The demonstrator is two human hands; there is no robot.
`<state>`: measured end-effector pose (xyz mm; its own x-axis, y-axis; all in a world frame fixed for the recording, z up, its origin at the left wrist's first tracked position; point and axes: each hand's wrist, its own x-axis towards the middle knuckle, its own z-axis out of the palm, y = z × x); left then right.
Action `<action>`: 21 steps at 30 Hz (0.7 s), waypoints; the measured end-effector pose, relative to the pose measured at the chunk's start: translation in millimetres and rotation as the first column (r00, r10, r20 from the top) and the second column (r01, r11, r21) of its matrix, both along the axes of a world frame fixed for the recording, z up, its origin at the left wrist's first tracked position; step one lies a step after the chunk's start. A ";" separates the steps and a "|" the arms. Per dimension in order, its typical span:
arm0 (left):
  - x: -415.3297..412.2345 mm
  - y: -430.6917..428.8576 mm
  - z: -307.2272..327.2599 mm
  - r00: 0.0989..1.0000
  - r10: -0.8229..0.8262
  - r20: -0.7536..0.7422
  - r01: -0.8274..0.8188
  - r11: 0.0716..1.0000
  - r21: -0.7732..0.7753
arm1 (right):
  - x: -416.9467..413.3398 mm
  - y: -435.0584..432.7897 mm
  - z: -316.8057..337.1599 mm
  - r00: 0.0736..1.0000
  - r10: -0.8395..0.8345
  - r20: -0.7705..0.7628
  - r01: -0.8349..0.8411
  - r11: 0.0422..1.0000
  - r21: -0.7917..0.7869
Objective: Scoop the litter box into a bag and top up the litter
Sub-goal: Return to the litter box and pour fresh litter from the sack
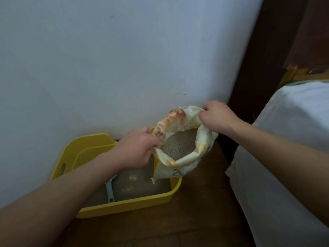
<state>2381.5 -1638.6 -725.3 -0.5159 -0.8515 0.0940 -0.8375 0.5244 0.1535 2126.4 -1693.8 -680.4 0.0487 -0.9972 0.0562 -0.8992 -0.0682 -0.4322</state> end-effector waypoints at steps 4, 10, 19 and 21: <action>-1.9 11.8 -24.5 0.999 -0.019 0.043 0.017 0.998 0.057 | 1.4 4.4 -12.6 0.999 0.031 -0.034 -0.028 0.997 0.065; -5.4 16.7 -40.8 0.998 -0.061 -0.019 0.063 0.994 0.084 | -4.0 3.0 -22.3 0.999 0.020 0.037 -0.025 0.988 0.150; -5.3 33.5 -55.0 0.990 -0.137 -0.039 0.130 0.981 -0.144 | 8.0 3.6 -22.6 0.999 0.017 0.047 -0.022 0.995 0.093; -3.8 35.5 -59.0 0.992 -0.105 -0.076 0.094 0.986 -0.135 | 12.4 3.6 -21.3 0.998 0.002 0.061 -0.007 0.996 0.089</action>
<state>2377.7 -1603.1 -784.3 -0.5835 -0.7736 0.2472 -0.7674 0.6248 0.1440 2138.7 -1690.2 -701.7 0.0521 -0.9982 -0.0303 -0.8709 -0.0306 -0.4905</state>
